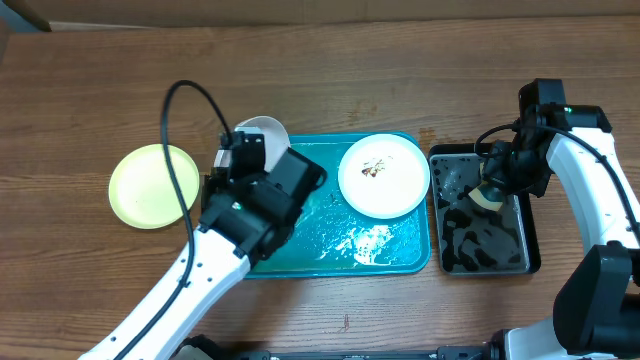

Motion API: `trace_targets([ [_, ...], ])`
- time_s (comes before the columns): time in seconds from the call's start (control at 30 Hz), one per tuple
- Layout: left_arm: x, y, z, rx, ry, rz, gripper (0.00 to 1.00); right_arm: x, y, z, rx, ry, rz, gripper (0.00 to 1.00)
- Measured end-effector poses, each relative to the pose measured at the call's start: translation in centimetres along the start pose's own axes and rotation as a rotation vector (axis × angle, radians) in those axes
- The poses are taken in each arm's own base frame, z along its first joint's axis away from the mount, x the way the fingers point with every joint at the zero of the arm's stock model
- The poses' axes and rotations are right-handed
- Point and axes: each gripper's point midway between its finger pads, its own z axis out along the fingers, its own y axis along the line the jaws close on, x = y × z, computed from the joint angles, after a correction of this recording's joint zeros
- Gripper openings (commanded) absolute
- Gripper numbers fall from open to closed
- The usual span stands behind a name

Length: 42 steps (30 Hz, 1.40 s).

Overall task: Clean dirty plates on tray and stack at the side
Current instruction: 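Lift the white plate with left gripper and stack it on yellow plate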

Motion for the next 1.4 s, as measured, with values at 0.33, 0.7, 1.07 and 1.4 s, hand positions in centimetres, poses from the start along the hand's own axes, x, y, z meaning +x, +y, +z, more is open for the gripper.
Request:
trace_targets([
  [0.33,-1.3,0.7,-0.8,-0.118,-0.096,0.05,0.04,0.0,0.0,0.0,0.0,0.001,0.0,0.04],
  [0.7,-1.4,0.7,-0.6,-0.138,-0.101,0.06,0.05,0.0,0.0,0.0,-0.001,-0.002,0.001,0.04],
  [1.07,-0.4,1.3,1.0,-0.117,-0.014,0.022,0.04,0.0,0.0,0.0,-0.001,-0.002,0.0,0.04],
  [1.4,6.3,6.9,9.2,-0.024,0.438,-0.368,0.04,0.1,0.0,0.1,0.0,0.002,0.0,0.04],
])
